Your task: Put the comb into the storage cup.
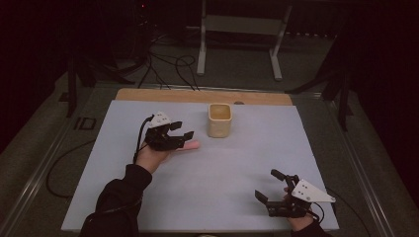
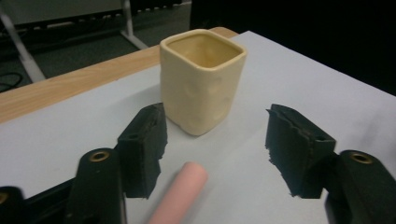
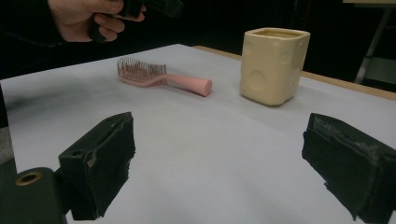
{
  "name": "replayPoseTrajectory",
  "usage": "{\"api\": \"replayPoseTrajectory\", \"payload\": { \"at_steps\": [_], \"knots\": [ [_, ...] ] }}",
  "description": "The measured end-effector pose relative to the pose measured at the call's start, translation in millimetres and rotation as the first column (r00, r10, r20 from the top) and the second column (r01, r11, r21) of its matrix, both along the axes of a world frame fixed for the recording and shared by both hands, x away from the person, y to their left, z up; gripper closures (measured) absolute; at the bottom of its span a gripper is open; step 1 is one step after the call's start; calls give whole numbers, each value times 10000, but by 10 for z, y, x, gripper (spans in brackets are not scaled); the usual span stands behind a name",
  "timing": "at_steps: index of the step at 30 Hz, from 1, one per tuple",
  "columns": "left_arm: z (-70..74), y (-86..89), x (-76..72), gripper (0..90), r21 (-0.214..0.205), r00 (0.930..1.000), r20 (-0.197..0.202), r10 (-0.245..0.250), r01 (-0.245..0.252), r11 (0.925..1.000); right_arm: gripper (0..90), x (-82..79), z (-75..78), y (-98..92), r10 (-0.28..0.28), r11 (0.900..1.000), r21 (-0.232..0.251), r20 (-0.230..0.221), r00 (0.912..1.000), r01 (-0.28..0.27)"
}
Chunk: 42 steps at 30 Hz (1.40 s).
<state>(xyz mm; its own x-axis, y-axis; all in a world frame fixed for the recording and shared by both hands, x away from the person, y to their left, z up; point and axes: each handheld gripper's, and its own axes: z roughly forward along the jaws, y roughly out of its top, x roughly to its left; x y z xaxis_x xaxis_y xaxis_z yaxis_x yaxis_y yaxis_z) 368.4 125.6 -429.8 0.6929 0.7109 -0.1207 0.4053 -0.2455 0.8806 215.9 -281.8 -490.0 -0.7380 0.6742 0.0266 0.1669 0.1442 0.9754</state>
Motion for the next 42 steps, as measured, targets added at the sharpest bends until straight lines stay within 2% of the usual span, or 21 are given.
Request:
{"api": "replayPoseTrajectory", "payload": {
  "at_steps": [7,9,14,16,17,19,25,29,30,31,33,34,37,38,40,42],
  "knots": [
    [-74,-15,75,571,100,9965,-481,686,-682,9976,91,-4,2,1,2,10000,-51,3,10000,-2],
    [-98,-40,92,603,426,9947,-564,864,-841,9955,91,-8,4,2,4,10000,-58,21,10000,-4],
    [-172,-74,125,681,615,9916,-683,1094,-1052,9925,91,-6,5,-1,8,10000,-48,44,10000,-8],
    [-219,-96,133,716,893,9902,-679,1219,-1157,9893,91,-6,6,-1,25,10000,-19,55,10000,-25],
    [-243,-93,145,732,883,9890,-839,1219,-1145,9895,91,-8,6,-1,48,10000,-9,48,10000,-48],
    [-290,-89,172,777,884,9834,-1092,1452,-1359,9868,91,-12,6,1,58,10000,-42,40,10000,-58],
    [-434,-99,275,879,1449,9636,-1833,1945,-1692,9749,91,-15,8,4,73,10000,-23,53,10000,-73],
    [-549,-81,326,900,1752,9406,-2350,2451,-2071,9625,91,-14,8,-1,84,10000,29,32,10000,-84],
    [-572,-75,338,900,1779,9365,-2451,2508,-2108,9612,91,-15,8,0,86,10000,9,52,9999,-86],
    [-589,-69,353,900,1738,9282,-2663,2598,-2188,9601,91,-15,8,0,99,9999,15,53,9999,-99],
    [-608,-73,365,900,1863,9215,-2685,2806,-2361,9537,91,-12,8,0,83,10000,25,44,10000,-83],
    [-614,-76,375,900,1840,9175,-2788,2837,-2389,9535,91,-14,9,-1,87,10000,23,40,10000,-87],
    [-634,-127,397,900,1960,9110,-2990,2839,-2325,9526,91,-15,10,-1,81,10000,21,49,10000,-81],
    [-634,-127,397,900,1960,9110,-2990,2839,-2325,9526,91,-14,10,-3,75,10000,23,29,10000,-75],
    [-650,-164,415,900,1999,9048,-3116,2904,-2363,9509,91,-14,11,-5,89,10000,42,48,9999,-90],
    [-656,-198,432,900,2126,9043,-3057,2981,-2404,9471,91,-17,11,-4,84,10000,25,52,10000,-85]
  ]
}}
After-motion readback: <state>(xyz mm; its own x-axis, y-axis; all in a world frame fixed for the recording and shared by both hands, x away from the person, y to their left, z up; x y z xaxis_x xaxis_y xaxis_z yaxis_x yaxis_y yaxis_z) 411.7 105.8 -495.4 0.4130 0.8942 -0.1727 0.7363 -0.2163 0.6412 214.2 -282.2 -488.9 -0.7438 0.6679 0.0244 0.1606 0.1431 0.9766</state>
